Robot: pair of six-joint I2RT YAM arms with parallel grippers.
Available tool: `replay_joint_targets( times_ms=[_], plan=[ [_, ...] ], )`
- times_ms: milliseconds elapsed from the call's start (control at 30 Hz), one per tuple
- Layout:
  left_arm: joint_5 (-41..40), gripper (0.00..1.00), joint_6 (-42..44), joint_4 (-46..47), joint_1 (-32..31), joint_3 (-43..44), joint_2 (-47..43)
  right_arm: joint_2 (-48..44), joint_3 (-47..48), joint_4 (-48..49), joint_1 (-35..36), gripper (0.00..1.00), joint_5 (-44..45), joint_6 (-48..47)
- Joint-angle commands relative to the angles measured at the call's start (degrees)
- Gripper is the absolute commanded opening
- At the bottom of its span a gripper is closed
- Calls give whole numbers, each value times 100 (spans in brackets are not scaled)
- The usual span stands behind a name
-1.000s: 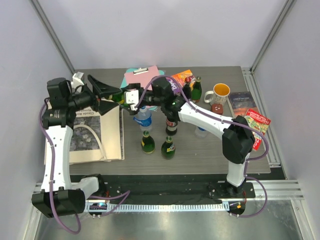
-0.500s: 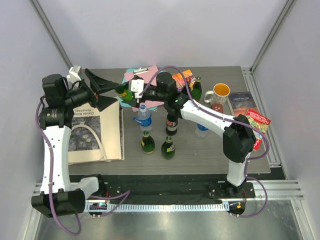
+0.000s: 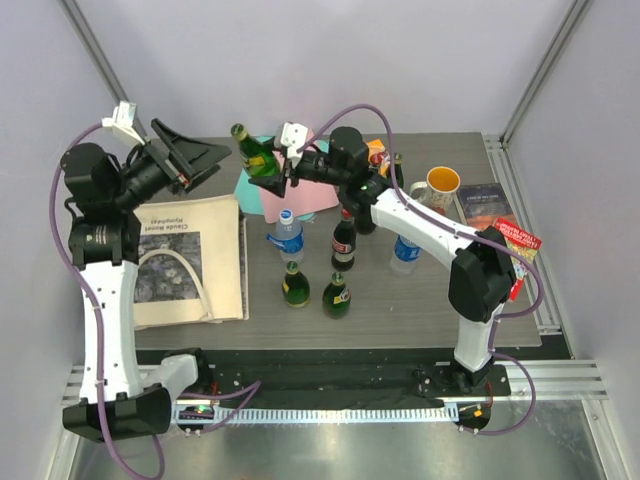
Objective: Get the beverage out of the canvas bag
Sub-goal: Place the drink at the center of the board.
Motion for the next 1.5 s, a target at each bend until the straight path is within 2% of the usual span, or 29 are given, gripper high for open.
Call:
replay_joint_targets(
  times_ms=[0,133,300,333,433,633,800,933,1000,1033,1100,1133,1233,1300,1333,1467],
  plan=[
    [-492,100,844,1272,27,-114,-215,-439,676,1249,-170,1,-79,861],
    [-589,100,1671,1352,-43,61,13,-413,834,1258,-319,1,-167,1575],
    [-905,100,2734,1387,-657,446,435,-439,747,1249,-355,1,-290,2085],
    [-984,99,2832,1370,-980,526,619,-439,756,1258,-363,1,-299,2138],
    [-1283,100,3183,1299,-1360,817,918,-457,712,1249,-355,1,-352,2463],
    [-1494,100,3570,1071,-1581,1212,1358,-571,571,1258,-355,1,-528,2806],
    [-1608,95,3686,825,-1739,1467,1587,-615,501,1293,-346,1,-624,3017],
    [-1687,84,3817,517,-1880,1660,1745,-650,431,1293,-355,1,-695,3053],
    [-1688,74,3809,447,-1932,1731,1798,-676,387,1266,-355,1,-739,3035],
    [-1688,63,3809,421,-1941,1775,1816,-685,369,1266,-355,1,-739,3026],
    [-1653,52,3817,342,-1959,1810,1842,-712,334,1240,-355,1,-747,3000],
    [-1626,42,3817,315,-1959,1819,1851,-720,334,1240,-363,1,-756,2991],
    [-1521,23,3800,245,-1959,1819,1851,-755,308,1266,-355,1,-774,3052],
    [-1494,14,3782,227,-1968,1802,1816,-782,255,1433,-364,1,-809,3245],
    [-1485,0,3774,227,-1968,1793,1798,-799,229,1486,-364,1,-835,3316],
    [-1529,0,3765,262,-1968,1740,1640,-843,79,1750,-372,3,-870,3667]
  ],
)
